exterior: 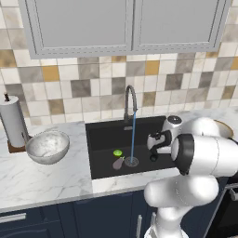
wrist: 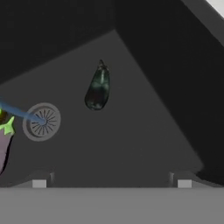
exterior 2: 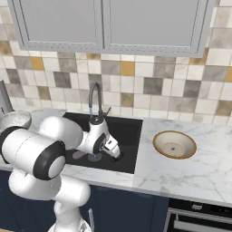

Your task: Pick the eggplants from the sink and place them in one bowl. Place the kiwi in the other bowl. Then turn off the sink faucet.

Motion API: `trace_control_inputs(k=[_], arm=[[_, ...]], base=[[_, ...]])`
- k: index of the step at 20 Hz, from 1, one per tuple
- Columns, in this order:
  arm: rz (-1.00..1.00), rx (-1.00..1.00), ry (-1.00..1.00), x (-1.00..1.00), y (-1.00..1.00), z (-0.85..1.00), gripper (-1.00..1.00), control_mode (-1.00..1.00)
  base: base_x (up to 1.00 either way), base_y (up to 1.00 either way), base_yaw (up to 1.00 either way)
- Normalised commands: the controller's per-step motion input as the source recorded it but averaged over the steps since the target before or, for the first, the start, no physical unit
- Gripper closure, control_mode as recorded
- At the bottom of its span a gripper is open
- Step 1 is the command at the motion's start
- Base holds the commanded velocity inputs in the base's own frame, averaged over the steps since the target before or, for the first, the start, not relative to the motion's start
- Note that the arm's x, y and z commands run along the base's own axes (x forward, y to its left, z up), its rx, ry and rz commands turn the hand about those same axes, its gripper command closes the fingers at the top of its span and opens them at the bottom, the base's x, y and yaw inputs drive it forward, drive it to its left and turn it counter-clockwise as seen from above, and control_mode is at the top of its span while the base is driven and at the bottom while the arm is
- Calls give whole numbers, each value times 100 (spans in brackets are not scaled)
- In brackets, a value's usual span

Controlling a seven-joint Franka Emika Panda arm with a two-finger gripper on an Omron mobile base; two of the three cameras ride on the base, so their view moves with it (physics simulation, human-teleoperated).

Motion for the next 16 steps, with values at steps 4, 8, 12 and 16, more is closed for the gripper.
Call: trace_control_inputs(k=[4, 8, 12, 16], arm=[[0, 0, 0, 28, -4, -29, -100, -100], [0, 0, 0, 28, -2, -32, -100, -100], [0, 0, 0, 29, -5, -31, -100, -100], [0, 0, 0, 33, -9, -29, -100, -100]], base=[[0, 0, 0], [0, 0, 0], [0, 0, 0], [0, 0, 0]])
